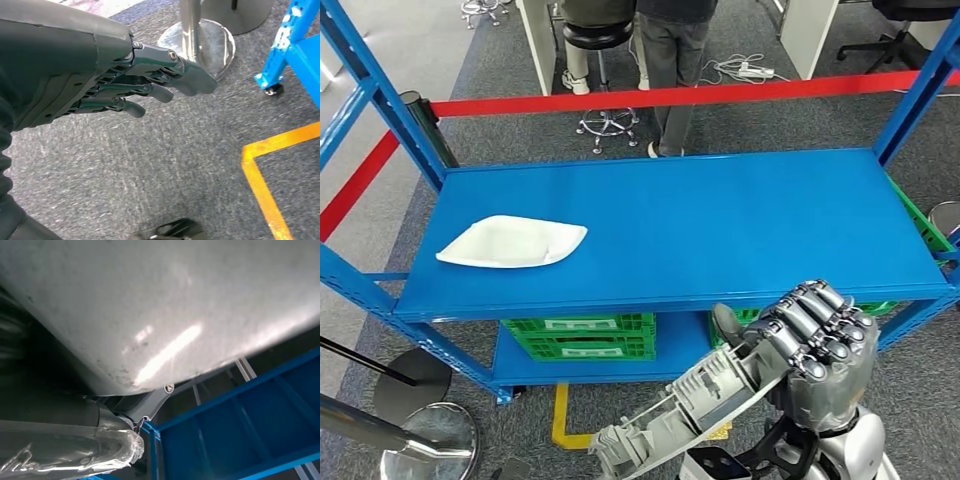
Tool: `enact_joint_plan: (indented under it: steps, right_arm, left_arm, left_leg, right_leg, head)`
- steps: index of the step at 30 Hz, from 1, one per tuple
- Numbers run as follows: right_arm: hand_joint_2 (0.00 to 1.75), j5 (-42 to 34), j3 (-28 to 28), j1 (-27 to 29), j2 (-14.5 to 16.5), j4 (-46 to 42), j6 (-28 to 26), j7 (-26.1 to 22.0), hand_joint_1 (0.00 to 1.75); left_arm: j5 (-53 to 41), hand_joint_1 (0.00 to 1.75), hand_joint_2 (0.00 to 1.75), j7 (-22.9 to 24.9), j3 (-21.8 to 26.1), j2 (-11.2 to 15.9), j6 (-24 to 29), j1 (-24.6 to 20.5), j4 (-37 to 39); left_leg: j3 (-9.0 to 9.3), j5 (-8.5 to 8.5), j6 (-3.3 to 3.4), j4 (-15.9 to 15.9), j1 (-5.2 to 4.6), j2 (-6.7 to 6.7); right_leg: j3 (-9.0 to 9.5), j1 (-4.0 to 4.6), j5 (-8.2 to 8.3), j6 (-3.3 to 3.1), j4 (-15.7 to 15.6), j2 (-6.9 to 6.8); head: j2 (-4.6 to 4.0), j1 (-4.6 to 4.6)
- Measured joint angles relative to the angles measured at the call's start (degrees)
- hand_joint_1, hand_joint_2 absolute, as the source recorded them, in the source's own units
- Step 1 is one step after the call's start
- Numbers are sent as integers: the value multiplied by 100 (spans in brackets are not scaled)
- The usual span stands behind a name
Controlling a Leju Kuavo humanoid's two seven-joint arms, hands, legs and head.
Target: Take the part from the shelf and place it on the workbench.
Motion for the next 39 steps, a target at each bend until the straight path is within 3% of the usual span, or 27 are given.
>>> enact_joint_plan:
  steps: [1, 2, 4, 5, 7, 9, 10, 12, 14, 15, 16, 17, 19, 21, 22, 24, 26, 29, 30, 31, 32, 34, 36, 37, 39]
  right_arm:
    - [175, 0, 1, 0, 0, 13, -1, 1, 175]
    - [175, 0, 1, 0, 0, 23, -1, 1, 175]
    - [175, -3, 3, -1, 0, 31, 0, 14, 175]
    - [175, -8, 7, -6, -1, 33, 1, 40, 175]
    - [175, -37, 33, -35, -6, 43, 1, 134, 175]
    - [175, -79, 72, -67, -25, 53, 1, 229, 175]
    - [175, -101, 88, -78, -38, 56, 0, 259, 175]
    - [175, -150, 112, -91, -68, 63, -1, 286, 175]
    - [175, -217, 135, -97, -95, 80, -2, 295, 175]
    - [175, -253, 145, -94, -111, 91, -2, 297, 175]
    - [175, -283, 153, -93, -123, 100, -2, 301, 175]
    - [175, -314, 160, -94, -134, 107, -1, 304, 175]
    - [175, -372, 174, -103, -148, 111, -1, 313, 175]
    - [175, -412, 194, -118, -154, 111, -1, 319, 175]
    - [175, -424, 204, -121, -157, 112, -1, 323, 175]
    - [175, -444, 220, -114, -163, 115, -1, 328, 175]
    - [175, -459, 228, -107, -166, 117, -1, 331, 175]
    - [175, -490, 232, -98, -166, 121, 0, 361, 175]
    - [175, -501, 234, -93, -166, 127, 0, 380, 175]
    - [175, -508, 237, -92, -166, 133, -1, 400, 175]
    - [175, -511, 240, -91, -166, 139, -1, 416, 175]
    - [175, -513, 244, -91, -167, 144, -1, 436, 175]
    - [175, -513, 247, -94, -168, 144, -1, 457, 175]
    - [175, -513, 248, -95, -168, 144, -1, 475, 175]
    - [175, -515, 251, -92, -168, 144, -1, 522, 175]
  left_arm:
    - [-1, 0, 175, 0, 0, 1, 0, 0, 0]
    - [-1, 0, 175, 0, 0, 1, 1, -1, 0]
    - [-2, 0, 175, -1, 0, 5, 1, -12, 0]
    - [-2, 0, 175, -1, -1, 7, 1, -22, 0]
    - [-2, 0, 175, 0, -2, 10, 2, -43, 0]
    - [-1, 0, 175, 0, -4, 7, 2, -46, 0]
    - [1, 0, 175, 1, -4, 4, 3, -46, 0]
    - [4, 0, 175, 7, -4, -1, 3, -47, 0]
    - [4, 0, 175, 13, -4, -1, 2, -48, 0]
    - [4, 0, 175, 14, -4, -1, 2, -48, 0]
    - [4, 0, 175, 15, -4, -1, 2, -47, 0]
    - [4, 0, 175, 16, -4, 1, 2, -48, 0]
    - [6, 0, 175, 17, -4, 3, 2, -48, 0]
    - [9, 0, 175, 19, -4, 6, 2, -50, 0]
    - [11, 0, 175, 19, -5, 8, 2, -52, 0]
    - [15, 0, 175, 20, -6, 10, 4, -46, 0]
    - [19, 0, 175, 22, -7, 10, 8, -28, 1]
    - [27, 0, 175, 31, -7, 9, 14, -20, 2]
    - [32, 0, 175, 34, -7, 9, 15, -20, 2]
    - [39, 0, 175, 38, -7, 9, 15, -20, 2]
    - [47, 0, 175, 42, -7, 9, 15, -21, 2]
    - [56, 0, 175, 49, -7, 11, 17, -27, 1]
    - [61, 0, 175, 51, -7, 20, 21, -45, 0]
    - [63, 0, 175, 51, -8, 24, 24, -55, 0]
    - [70, 0, 175, 53, -9, 26, 29, -55, 0]
  left_leg:
    - [78, 53, 4, 17, 2, 0]
    - [252, 186, 16, -162, 1, 0]
    - [772, 445, 71, -883, -12, -4]
    - [995, 498, 102, -1228, -22, -6]
    - [1176, 482, 150, -1578, -46, -8]
    - [1140, 523, 202, -1648, -41, 4]
    - [1114, 568, 238, -1676, -31, 13]
    - [1023, 683, 312, -1707, -19, 34]
    - [884, 790, 348, -1698, -36, 38]
    - [811, 845, 347, -1694, -44, 41]
    - [735, 900, 342, -1688, -49, 43]
    - [661, 950, 331, -1678, -51, 44]
    - [528, 1031, 293, -1636, -58, 40]
    - [428, 1097, 237, -1571, -74, 33]
    - [389, 1137, 209, -1548, -79, 31]
    - [328, 1203, 154, -1516, -67, 25]
    - [243, 985, 96, -1352, -48, 16]
    - [12, 190, 29, -446, -19, 12]
    - [-22, 58, 26, -153, -12, 12]
    - [12, 64, 37, -8, -10, 12]
    - [128, 175, 59, -39, -13, 11]
    - [605, 452, 130, -606, -38, 9]
    - [1096, 497, 201, -1338, -74, 5]
    - [1218, 460, 224, -1558, -90, 3]
    - [1230, 471, 256, -1694, -105, 4]
  right_leg:
    - [-62, 3, 40, 4, 8, 0]
    - [-118, 5, 78, 11, 17, 3]
    - [-198, 13, 146, 42, 31, 10]
    - [-225, 18, 181, 68, 36, 11]
    - [-269, 22, 257, 136, 41, 6]
    - [-317, 17, 306, 212, 54, 7]
    - [-368, 15, 235, 243, 112, 11]
    - [-540, 3, -177, 289, 526, 23]
    - [-733, -9, -649, 328, 1233, 25]
    - [-769, -11, -735, 343, 1497, 24]
    - [-725, -13, -701, 355, 1600, 24]
    - [-579, -17, -571, 364, 1497, 23]
    - [-32, -34, -336, 376, 813, 22]
    - [436, -34, -355, 351, 134, 37]
    - [517, -23, -401, 319, -22, 45]
    - [462, -12, -371, 223, -70, 43]
    - [373, -16, -280, 113, -73, 24]
    - [183, 0, -112, 27, -67, 8]
    - [106, 11, -55, 21, -58, 6]
    - [24, 22, -3, 21, -44, 6]
    - [-57, 32, 45, 23, -26, 8]
    - [-191, 45, 129, 39, 9, 13]
    - [-274, 58, 213, 83, 27, 13]
    - [-302, 57, 259, 113, 29, 9]
    - [-342, 48, 352, 184, 20, 0]
  head:
    - [0, -1]
    - [0, -1]
    - [0, -2]
    - [0, 1]
    - [0, 3]
    - [0, 3]
    - [0, 9]
    - [0, 29]
    - [0, 45]
    - [0, 44]
    - [0, 44]
    - [0, 44]
    - [0, 45]
    - [0, 41]
    - [0, 38]
    - [0, 41]
    - [0, 32]
    - [0, 1]
    - [0, -1]
    - [0, -1]
    - [0, -2]
    - [0, -1]
    - [0, 3]
    - [0, 3]
    - [0, 5]
